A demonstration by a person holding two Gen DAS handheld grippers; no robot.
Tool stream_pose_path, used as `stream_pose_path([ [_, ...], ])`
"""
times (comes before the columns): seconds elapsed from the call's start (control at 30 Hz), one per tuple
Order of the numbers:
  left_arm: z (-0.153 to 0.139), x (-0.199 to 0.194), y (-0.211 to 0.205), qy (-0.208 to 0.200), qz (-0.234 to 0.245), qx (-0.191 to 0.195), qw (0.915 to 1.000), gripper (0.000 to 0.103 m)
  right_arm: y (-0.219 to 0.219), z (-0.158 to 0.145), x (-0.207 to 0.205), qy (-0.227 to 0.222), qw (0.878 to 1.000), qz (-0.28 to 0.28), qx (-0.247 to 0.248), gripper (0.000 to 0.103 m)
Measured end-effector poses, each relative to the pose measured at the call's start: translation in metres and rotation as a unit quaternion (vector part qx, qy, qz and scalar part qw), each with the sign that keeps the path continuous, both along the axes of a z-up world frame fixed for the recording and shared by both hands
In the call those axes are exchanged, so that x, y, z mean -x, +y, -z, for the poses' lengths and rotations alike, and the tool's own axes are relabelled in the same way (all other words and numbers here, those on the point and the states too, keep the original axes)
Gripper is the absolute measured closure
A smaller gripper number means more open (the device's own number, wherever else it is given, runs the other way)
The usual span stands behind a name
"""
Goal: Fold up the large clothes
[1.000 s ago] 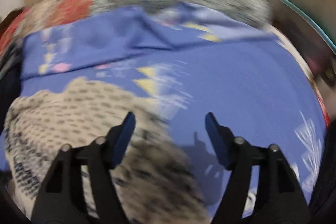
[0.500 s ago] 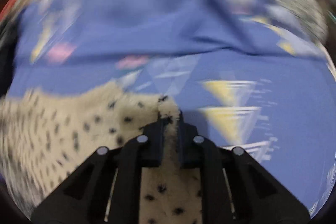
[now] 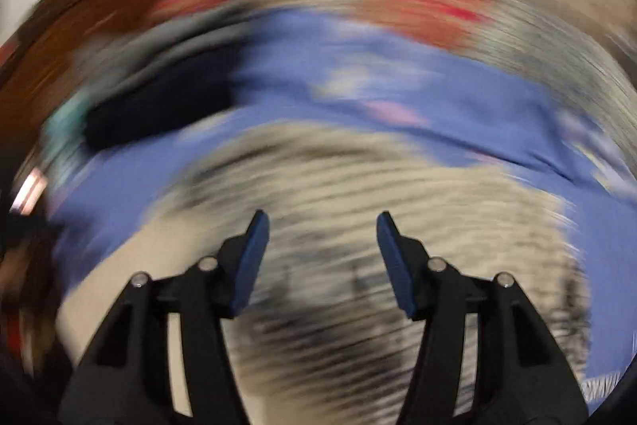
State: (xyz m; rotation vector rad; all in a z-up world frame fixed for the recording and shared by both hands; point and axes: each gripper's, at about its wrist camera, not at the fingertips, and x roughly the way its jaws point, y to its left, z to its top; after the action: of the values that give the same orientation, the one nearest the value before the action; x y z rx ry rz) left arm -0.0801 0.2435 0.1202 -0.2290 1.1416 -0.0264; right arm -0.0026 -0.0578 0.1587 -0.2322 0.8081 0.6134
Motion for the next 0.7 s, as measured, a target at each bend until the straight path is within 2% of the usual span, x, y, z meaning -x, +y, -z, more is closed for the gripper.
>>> stream_pose_path([
  [0.07, -0.005, 0.016, 0.015, -0.009, -0.013, 0.005, 0.9999, 0.049, 0.052, 0.009, 0.062, 0.015, 0.994, -0.110, 0.012, 0.045],
  [0.2, -0.013, 0.055, 0.049, -0.032, -0.045, 0.014, 0.9984, 0.049, 0.131, 0.047, 0.156, 0.070, 0.967, -0.243, 0.029, 0.035],
  [0.3, -0.015, 0.082, 0.072, -0.044, -0.065, 0.021, 0.9967, 0.049, 0.169, 0.076, 0.184, 0.078, 0.957, -0.270, 0.077, 0.035],
  [0.37, -0.013, 0.098, 0.088, -0.049, -0.080, 0.027, 0.9953, 0.049, 0.183, 0.091, 0.184, 0.100, 0.956, -0.262, 0.088, 0.030],
  [0.47, -0.010, 0.117, 0.104, -0.054, -0.099, 0.038, 0.9929, 0.049, 0.196, 0.110, 0.177, 0.123, 0.953, -0.252, 0.117, 0.029],
  [0.5, -0.008, 0.123, 0.109, -0.057, -0.106, 0.042, 0.9918, 0.049, 0.200, 0.118, 0.177, 0.126, 0.952, -0.246, 0.132, 0.032],
  [0.53, -0.007, 0.127, 0.114, -0.060, -0.112, 0.046, 0.9909, 0.049, 0.202, 0.123, 0.176, 0.135, 0.949, -0.241, 0.150, 0.058],
  [0.57, -0.007, 0.130, 0.119, -0.063, -0.117, 0.050, 0.9899, 0.049, 0.203, 0.123, 0.170, 0.152, 0.947, -0.234, 0.159, 0.078],
  [0.6, -0.007, 0.135, 0.124, -0.068, -0.123, 0.054, 0.9886, 0.049, 0.201, 0.115, 0.160, 0.185, 0.944, -0.233, 0.140, 0.088],
  [0.67, -0.008, 0.141, 0.131, -0.078, -0.131, 0.062, 0.9864, 0.049, 0.197, 0.083, 0.136, 0.239, 0.943, -0.221, 0.073, 0.091],
  [0.7, -0.008, 0.142, 0.133, -0.081, -0.134, 0.063, 0.9857, 0.049, 0.198, 0.059, 0.122, 0.246, 0.945, -0.214, 0.039, 0.091],
])
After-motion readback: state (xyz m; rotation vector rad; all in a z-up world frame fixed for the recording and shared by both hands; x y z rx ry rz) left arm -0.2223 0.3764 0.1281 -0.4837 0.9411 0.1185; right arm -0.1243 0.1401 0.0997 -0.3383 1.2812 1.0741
